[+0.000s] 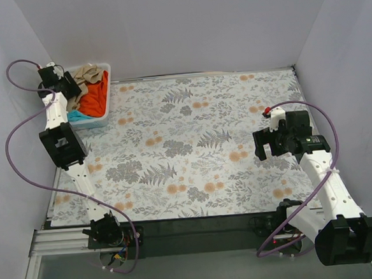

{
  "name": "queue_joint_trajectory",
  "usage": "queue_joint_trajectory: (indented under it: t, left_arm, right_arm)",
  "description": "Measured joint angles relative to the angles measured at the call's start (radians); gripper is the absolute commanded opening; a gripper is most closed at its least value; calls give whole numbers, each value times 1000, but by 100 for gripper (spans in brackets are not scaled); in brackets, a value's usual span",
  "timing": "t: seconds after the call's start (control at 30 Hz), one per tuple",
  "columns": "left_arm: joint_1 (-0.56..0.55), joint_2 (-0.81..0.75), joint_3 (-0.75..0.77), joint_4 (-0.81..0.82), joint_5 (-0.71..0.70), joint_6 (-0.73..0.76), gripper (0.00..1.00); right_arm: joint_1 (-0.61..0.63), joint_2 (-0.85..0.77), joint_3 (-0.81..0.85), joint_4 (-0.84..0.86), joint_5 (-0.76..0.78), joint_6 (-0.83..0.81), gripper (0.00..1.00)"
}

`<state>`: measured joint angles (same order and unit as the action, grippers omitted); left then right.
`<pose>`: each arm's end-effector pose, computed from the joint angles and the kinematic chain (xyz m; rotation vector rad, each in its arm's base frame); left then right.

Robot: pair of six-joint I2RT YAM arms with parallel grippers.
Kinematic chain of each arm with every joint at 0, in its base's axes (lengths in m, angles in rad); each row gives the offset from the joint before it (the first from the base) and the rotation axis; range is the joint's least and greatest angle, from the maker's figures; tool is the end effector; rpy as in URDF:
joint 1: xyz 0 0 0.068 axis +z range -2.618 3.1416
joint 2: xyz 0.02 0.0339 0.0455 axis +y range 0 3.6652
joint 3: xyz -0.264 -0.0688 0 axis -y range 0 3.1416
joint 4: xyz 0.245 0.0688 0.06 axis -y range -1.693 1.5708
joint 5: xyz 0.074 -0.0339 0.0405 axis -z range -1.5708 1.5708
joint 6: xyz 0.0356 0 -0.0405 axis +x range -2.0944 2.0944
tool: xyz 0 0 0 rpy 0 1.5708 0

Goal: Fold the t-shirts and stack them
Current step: Grab the tshirt from the pile, then move the tshirt to the center of the board

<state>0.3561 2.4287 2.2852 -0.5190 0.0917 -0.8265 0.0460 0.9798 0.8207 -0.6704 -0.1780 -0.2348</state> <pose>0.5233 0.1912 0.2432 -1.2143 1.8991 -0.3569 0.1974 0.0154 0.2727 -0.4157 2.3503 0.1245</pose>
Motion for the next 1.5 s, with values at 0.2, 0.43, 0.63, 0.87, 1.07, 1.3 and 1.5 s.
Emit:
queue_joint_trajectory:
  t: [0.2, 0.43, 0.63, 0.87, 1.07, 1.3, 1.5]
  left_arm:
    - [0, 19, 14, 14, -13, 5, 14]
    - [2, 3, 25, 64, 1, -6, 0]
    - [8, -103, 25, 140, 78, -33, 0]
    - [8, -350, 26, 259, 256, -103, 0]
    - [-5, -522, 26, 308, 451, -206, 0]
    - [-95, -647, 25, 341, 616, -334, 0]
    - [-219, -718, 25, 382, 681, -417, 0]
  right_arm:
    - [-1, 11, 0, 1, 0, 0, 98]
    - [-1, 11, 0, 10, 0, 0, 98]
    - [-1, 10, 0, 15, 0, 0, 98]
    - [-4, -3, 0, 15, -1, 2, 98]
    - [-6, -19, 0, 15, 4, 15, 98]
    - [-6, -24, 9, 14, -1, 29, 90]
    - [-7, -24, 40, 13, -13, 30, 89]
